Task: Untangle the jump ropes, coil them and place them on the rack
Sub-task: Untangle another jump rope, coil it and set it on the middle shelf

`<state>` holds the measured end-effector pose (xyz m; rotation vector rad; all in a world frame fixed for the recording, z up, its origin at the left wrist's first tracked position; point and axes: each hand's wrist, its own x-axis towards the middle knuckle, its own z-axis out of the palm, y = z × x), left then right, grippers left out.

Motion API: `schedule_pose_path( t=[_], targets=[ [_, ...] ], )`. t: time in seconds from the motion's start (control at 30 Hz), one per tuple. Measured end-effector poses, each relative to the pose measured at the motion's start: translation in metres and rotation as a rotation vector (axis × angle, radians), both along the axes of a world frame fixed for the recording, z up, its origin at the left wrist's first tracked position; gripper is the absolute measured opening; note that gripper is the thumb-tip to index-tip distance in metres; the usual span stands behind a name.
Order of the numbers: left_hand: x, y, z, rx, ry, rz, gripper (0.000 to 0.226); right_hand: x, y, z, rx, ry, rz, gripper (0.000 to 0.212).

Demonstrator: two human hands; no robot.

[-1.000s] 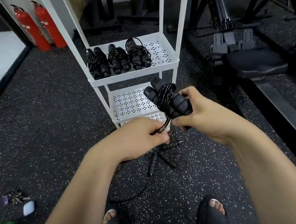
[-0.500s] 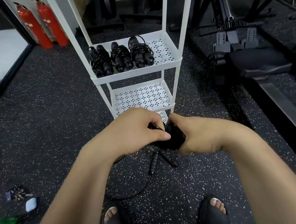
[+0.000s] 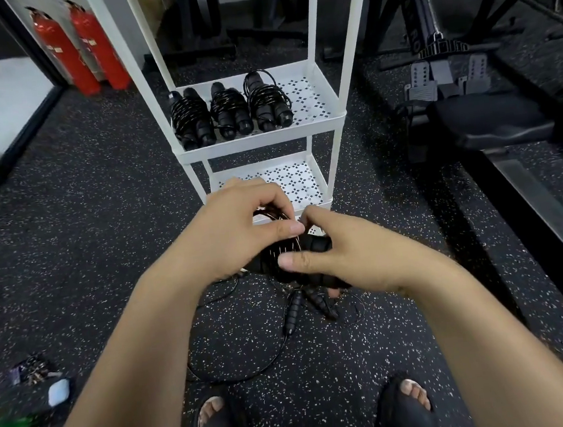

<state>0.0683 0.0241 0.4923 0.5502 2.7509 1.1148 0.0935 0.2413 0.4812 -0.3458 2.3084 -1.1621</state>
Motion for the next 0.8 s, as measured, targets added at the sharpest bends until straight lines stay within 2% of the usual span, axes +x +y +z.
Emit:
schedule_pose_path(
  t=[0.17,0.3,0.37,0.5,0.67,0.73,0.8],
  targets=[
    [-0.004,-0.013,-0.005,-0.056,0.144,0.146,0.035,-0.002,0.004,-0.005,0.027,-0.016,0.025,0.043],
    [-0.006,-0.021,-0.005,0.05,0.159,0.284,0.027,-0.004,0.012,-0.013,0.089,-0.05,0.054,0.039],
    [-0.008,-0.021,-0.008,0.088,0.155,0.314,0.031,-0.006,0.016,-0.013,0.092,-0.068,0.065,0.038],
    [-0.011,-0.021,-0.017,0.167,0.018,0.428,0.048,-0.006,0.02,-0.008,0.081,-0.104,0.076,0.038],
    [-0.007,-0.019,-0.023,0.232,-0.138,0.466,0.033,-0.008,0.025,-0.006,0.061,-0.11,0.036,0.04],
    [-0.007,-0.013,-0.026,0.244,-0.137,0.474,0.044,-0.008,0.026,-0.006,0.04,-0.113,0.003,0.04],
    [-0.007,-0.007,-0.026,0.326,-0.132,0.52,0.067,-0.009,0.027,-0.007,0.016,-0.109,-0.02,0.04]
  ],
)
